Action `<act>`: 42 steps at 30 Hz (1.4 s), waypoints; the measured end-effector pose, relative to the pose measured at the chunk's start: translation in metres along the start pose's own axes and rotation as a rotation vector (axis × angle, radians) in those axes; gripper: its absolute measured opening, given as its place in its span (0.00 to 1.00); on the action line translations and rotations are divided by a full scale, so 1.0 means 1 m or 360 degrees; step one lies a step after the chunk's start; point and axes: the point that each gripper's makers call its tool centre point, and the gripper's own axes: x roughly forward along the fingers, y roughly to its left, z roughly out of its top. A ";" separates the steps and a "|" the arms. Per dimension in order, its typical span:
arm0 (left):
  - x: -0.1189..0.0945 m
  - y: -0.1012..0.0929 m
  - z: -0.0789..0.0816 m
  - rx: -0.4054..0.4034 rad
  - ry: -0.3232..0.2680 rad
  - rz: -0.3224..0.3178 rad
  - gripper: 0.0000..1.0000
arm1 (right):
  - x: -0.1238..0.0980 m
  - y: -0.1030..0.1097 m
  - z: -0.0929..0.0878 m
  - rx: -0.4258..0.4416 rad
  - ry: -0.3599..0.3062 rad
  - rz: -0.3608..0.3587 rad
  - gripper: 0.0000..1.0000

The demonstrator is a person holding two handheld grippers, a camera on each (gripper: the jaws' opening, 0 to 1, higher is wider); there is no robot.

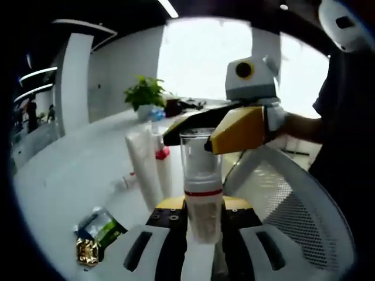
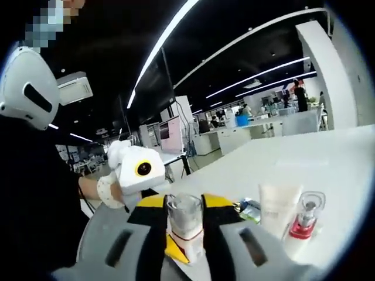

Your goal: Arrange the skincare products in the storage area until every visible bottle or jar stands upright without overlapping.

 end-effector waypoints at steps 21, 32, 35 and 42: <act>0.018 0.038 -0.037 0.0165 0.0245 0.0188 0.18 | 0.020 -0.029 -0.043 -0.0127 0.0158 -0.0104 0.20; 0.030 0.043 -0.056 0.0130 0.0248 0.0195 0.18 | 0.023 -0.038 -0.068 -0.0180 0.0357 -0.0152 0.21; 0.030 0.046 -0.062 0.0217 0.0295 0.0221 0.18 | 0.024 -0.037 -0.072 -0.0217 0.0391 -0.0150 0.21; 0.034 0.047 -0.070 0.0207 0.0317 0.0222 0.18 | 0.023 -0.040 -0.082 -0.0191 0.0461 -0.0163 0.21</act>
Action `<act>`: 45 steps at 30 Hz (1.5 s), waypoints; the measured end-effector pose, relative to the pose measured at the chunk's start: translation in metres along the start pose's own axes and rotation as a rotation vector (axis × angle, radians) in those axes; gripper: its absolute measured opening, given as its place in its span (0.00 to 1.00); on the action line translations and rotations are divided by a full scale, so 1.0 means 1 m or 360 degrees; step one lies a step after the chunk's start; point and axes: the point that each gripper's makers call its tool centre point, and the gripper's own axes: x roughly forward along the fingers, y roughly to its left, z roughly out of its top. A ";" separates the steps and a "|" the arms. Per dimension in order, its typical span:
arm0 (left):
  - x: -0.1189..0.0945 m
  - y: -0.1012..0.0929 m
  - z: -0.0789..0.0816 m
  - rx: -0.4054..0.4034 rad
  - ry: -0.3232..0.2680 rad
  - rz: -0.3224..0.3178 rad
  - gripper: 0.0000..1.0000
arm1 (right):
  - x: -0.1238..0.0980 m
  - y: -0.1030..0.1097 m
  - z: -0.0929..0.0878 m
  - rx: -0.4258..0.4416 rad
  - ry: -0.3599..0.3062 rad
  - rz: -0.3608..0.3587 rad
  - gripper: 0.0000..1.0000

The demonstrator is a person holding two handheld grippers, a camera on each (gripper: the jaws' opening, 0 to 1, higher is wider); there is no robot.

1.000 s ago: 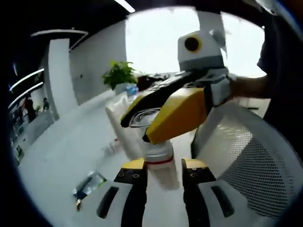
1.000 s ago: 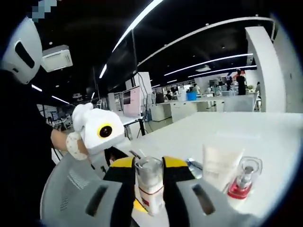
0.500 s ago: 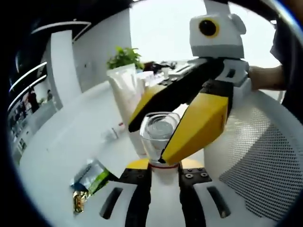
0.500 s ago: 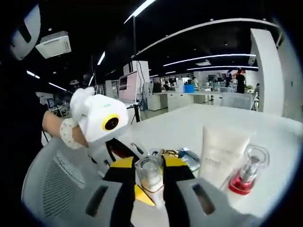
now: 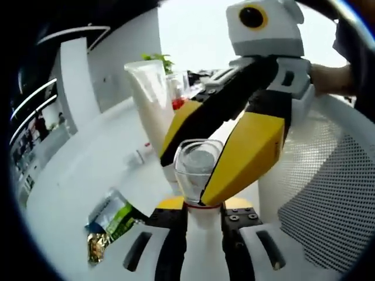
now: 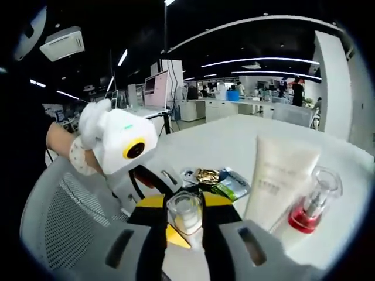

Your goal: Arrange the skincare products in the storage area until every visible bottle or jar stands upright without overlapping.

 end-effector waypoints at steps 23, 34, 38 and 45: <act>-0.010 0.005 -0.004 0.0061 0.0070 0.0059 0.24 | -0.023 -0.010 -0.012 -0.0029 0.0109 -0.0055 0.27; -0.025 -0.003 -0.022 -0.0058 0.0310 0.0049 0.19 | -0.023 -0.014 -0.055 -0.0117 0.0448 0.0027 0.22; -0.024 -0.007 -0.017 -0.0143 0.0305 0.0025 0.15 | -0.016 -0.013 -0.058 -0.0168 0.0502 0.0032 0.21; -0.013 -0.009 -0.022 -0.0145 0.0333 -0.0001 0.12 | -0.013 -0.011 -0.059 -0.0171 0.0514 0.0042 0.16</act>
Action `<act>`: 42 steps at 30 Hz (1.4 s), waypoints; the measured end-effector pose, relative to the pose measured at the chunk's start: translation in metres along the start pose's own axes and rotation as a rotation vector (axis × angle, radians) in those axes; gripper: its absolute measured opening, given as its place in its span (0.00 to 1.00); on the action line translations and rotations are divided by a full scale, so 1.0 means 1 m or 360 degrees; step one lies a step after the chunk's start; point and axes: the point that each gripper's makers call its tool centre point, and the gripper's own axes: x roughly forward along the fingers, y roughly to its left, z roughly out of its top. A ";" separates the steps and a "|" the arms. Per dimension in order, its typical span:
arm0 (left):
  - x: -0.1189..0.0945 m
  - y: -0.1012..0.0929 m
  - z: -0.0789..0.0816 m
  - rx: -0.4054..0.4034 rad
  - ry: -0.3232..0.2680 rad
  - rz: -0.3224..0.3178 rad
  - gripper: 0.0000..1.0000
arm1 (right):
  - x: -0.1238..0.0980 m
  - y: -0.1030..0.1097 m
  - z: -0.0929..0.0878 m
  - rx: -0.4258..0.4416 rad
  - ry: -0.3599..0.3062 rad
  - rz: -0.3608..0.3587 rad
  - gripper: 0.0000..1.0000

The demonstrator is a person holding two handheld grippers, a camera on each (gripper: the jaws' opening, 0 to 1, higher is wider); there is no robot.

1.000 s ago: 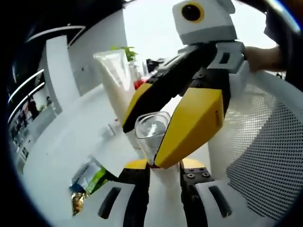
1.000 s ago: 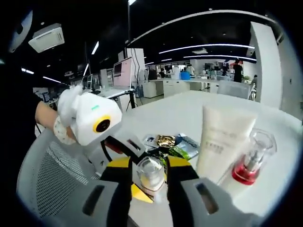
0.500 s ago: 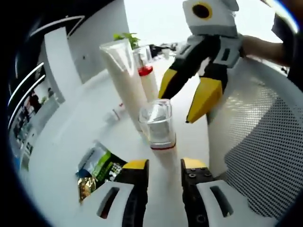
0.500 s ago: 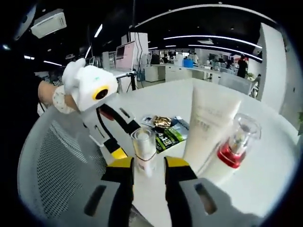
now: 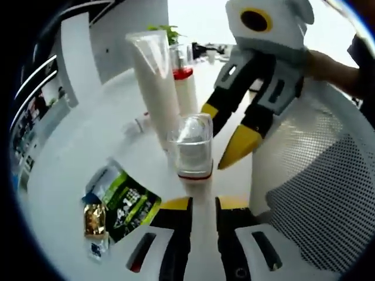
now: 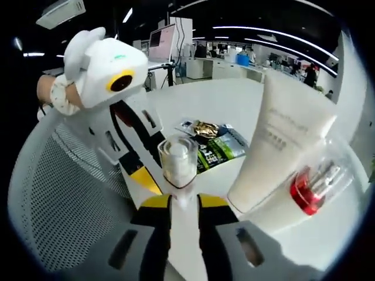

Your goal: Arrange the skincare products in the storage area until every visible bottle or jar stands upright without overlapping.

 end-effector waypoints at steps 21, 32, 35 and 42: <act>0.035 -0.005 0.038 0.0027 -0.0050 -0.0127 0.07 | -0.018 -0.031 -0.029 0.0021 0.0129 -0.0157 0.14; 0.049 -0.002 0.042 0.0057 -0.0022 -0.0129 0.05 | -0.020 -0.044 -0.034 0.0062 0.0150 -0.0207 0.14; 0.051 -0.001 0.041 0.0054 -0.0013 -0.0121 0.05 | -0.019 -0.045 -0.036 0.0057 0.0167 -0.0218 0.14; 0.054 0.003 0.044 0.0036 -0.0022 -0.0098 0.04 | -0.020 -0.050 -0.037 0.0073 0.0176 -0.0248 0.13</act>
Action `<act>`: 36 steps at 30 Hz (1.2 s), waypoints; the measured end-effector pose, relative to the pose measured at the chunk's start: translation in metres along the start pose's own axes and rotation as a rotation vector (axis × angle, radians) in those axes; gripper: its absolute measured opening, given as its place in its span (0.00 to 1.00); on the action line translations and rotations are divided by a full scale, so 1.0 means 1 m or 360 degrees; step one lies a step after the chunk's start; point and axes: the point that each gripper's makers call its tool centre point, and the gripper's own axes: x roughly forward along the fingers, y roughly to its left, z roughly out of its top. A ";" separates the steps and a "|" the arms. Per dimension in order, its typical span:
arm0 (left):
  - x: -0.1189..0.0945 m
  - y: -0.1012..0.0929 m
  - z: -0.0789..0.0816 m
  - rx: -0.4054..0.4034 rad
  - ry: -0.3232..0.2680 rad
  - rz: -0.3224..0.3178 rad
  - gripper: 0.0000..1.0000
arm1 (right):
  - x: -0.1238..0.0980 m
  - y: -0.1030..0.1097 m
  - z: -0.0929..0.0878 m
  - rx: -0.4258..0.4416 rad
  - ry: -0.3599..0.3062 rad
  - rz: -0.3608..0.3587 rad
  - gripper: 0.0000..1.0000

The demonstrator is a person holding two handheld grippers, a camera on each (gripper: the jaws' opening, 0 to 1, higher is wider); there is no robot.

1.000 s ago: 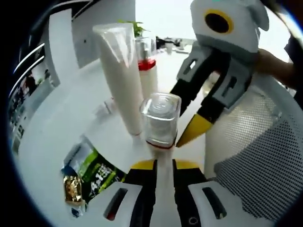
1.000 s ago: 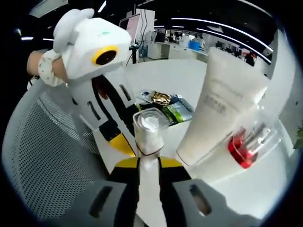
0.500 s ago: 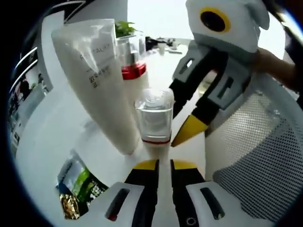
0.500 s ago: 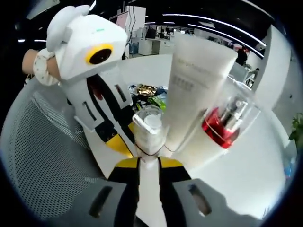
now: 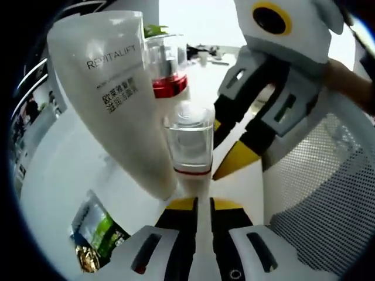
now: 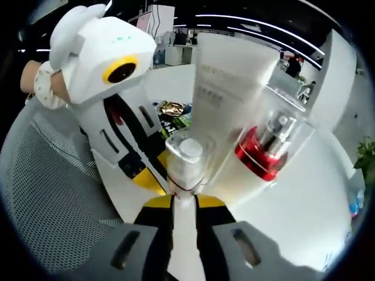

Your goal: Arrange the skincare products in the storage area until every visible bottle or jar stands upright without overlapping.

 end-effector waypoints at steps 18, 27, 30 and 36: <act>0.002 0.007 -0.001 -0.0006 0.0011 0.0013 0.04 | 0.003 -0.003 -0.001 0.0013 0.0011 -0.0002 0.11; 0.000 0.008 -0.010 -0.0005 0.0045 0.0016 0.03 | -0.002 -0.008 -0.016 0.0005 0.0097 -0.0040 0.10; -0.003 0.014 -0.015 -0.0015 0.0065 0.0046 0.03 | -0.005 -0.017 -0.026 0.0042 0.0137 -0.0073 0.11; -0.008 0.035 -0.020 -0.0076 0.0054 0.0168 0.04 | -0.012 -0.039 -0.025 0.0155 0.0071 -0.0193 0.17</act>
